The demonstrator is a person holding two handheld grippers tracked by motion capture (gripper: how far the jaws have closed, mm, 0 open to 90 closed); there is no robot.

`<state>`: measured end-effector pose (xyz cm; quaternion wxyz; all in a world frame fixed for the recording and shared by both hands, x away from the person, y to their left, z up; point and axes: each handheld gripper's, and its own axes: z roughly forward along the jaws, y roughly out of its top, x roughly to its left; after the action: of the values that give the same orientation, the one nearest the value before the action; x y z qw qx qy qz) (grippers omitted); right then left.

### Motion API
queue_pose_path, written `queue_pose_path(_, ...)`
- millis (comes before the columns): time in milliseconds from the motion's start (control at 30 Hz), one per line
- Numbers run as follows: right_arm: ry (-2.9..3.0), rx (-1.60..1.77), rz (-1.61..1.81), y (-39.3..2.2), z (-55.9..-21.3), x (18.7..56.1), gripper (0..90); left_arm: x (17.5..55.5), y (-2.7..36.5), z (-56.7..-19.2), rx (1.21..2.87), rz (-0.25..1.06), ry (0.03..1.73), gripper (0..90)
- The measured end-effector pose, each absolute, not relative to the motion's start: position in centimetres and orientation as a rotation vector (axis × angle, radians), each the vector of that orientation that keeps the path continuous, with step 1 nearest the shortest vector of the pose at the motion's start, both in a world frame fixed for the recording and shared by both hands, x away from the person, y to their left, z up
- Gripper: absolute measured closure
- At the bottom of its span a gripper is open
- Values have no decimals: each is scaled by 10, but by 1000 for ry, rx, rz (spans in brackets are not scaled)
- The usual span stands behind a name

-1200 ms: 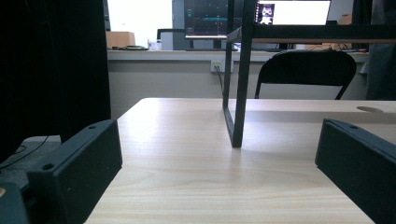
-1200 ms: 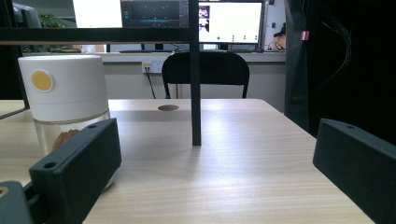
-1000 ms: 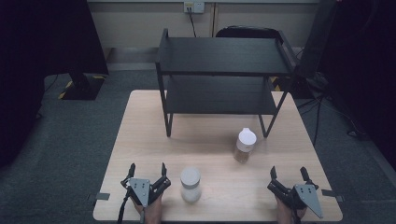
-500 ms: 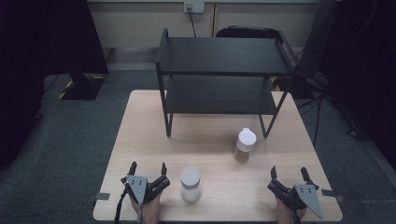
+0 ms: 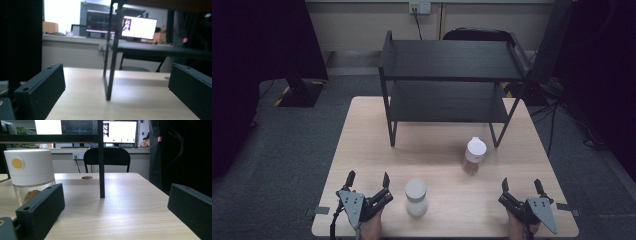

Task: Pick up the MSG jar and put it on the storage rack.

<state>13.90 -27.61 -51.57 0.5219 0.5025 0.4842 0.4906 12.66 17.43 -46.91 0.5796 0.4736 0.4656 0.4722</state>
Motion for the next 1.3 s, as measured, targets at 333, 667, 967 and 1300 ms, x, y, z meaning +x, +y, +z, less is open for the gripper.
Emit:
queue_pose_path(333, 1151, 1208, 1167, -274, -516, 139, 0, 121, 174, -448, 1136, 1026, 1004, 0)
queue_pose_path(667, 1144, 1212, 1159, -273, -516, 139, 0, 124, 166, -446, 1190, 965, 924, 0)
queue_pose_path(967, 1145, 1212, 1160, -273, -516, 139, 0, 123, 153, -450, 1251, 956, 868, 0)
queue_pose_path(1300, 1147, 1210, 1162, -273, -516, 139, 0, 122, 140, -462, 1280, 935, 891, 0)
